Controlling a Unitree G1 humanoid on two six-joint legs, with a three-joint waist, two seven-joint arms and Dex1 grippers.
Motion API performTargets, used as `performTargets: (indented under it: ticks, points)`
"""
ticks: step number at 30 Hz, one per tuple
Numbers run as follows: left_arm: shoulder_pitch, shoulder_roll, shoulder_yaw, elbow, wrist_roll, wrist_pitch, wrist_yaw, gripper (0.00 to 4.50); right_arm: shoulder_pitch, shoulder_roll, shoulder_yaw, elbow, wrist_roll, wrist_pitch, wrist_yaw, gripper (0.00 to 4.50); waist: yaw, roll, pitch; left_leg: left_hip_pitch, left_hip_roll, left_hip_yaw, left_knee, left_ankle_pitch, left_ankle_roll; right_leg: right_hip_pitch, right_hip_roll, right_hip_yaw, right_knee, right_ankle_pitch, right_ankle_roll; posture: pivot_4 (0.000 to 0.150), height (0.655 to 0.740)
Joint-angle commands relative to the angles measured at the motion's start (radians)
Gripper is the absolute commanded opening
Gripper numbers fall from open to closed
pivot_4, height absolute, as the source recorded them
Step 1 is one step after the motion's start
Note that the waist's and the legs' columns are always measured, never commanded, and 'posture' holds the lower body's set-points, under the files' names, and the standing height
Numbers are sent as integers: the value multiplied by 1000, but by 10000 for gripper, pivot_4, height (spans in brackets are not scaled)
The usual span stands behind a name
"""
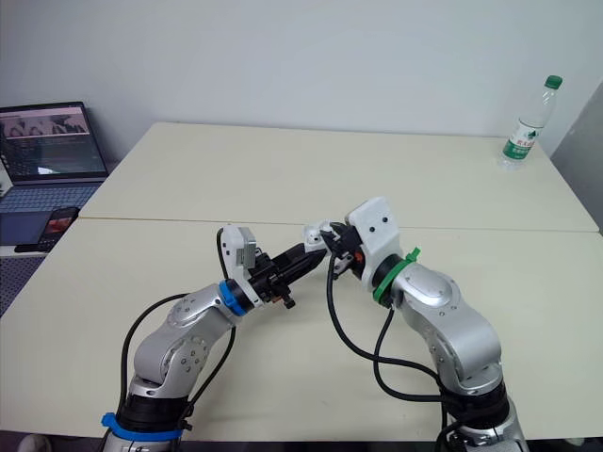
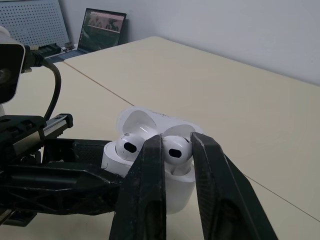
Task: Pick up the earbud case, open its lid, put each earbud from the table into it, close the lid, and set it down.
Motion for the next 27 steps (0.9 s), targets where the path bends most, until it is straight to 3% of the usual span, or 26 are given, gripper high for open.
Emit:
performTargets:
  ticks: [1,7,9,14,19,22,27]
  points:
    - [-17,-8,7,-32,-8,-23,-1,7600,0,9,-16,-30,24,1,-4,17662,0,0,0,0,0,0,0,0,0,0,0,0,0,0,0,1500,7400]
    - [-15,-7,5,-24,-5,-28,-6,7600,-1,55,-89,-32,88,-36,4,40400,0,0,0,0,0,0,0,0,0,0,0,0,0,0,0,1500,7400]
    - [-14,-7,4,-23,-4,-29,-8,7600,-7,64,-114,-31,111,-39,5,44596,0,0,0,0,0,0,0,0,0,0,0,0,0,0,0,1500,7400]
    - [-13,3,1,-22,-9,-25,-30,7600,-79,76,-267,11,296,26,46,44596,0,0,0,0,0,1,0,0,0,0,0,0,0,0,0,1500,7400]
    - [-18,29,1,-16,-36,-17,-104,7600,-213,-48,-448,207,505,191,123,44596,0,0,0,0,0,0,0,0,0,0,0,0,0,0,0,1500,7400]
    - [-26,44,8,-8,-65,12,-134,7600,-231,-140,-467,336,519,193,182,38938,0,0,0,0,0,0,-1,0,0,0,0,0,-2,0,0,1500,7400]
    - [-43,82,8,-8,-136,91,-200,7600,-204,-305,-335,450,513,198,382,20763,-1,0,1,-1,0,1,-3,0,1,0,0,0,-4,-1,-1,1500,7400]
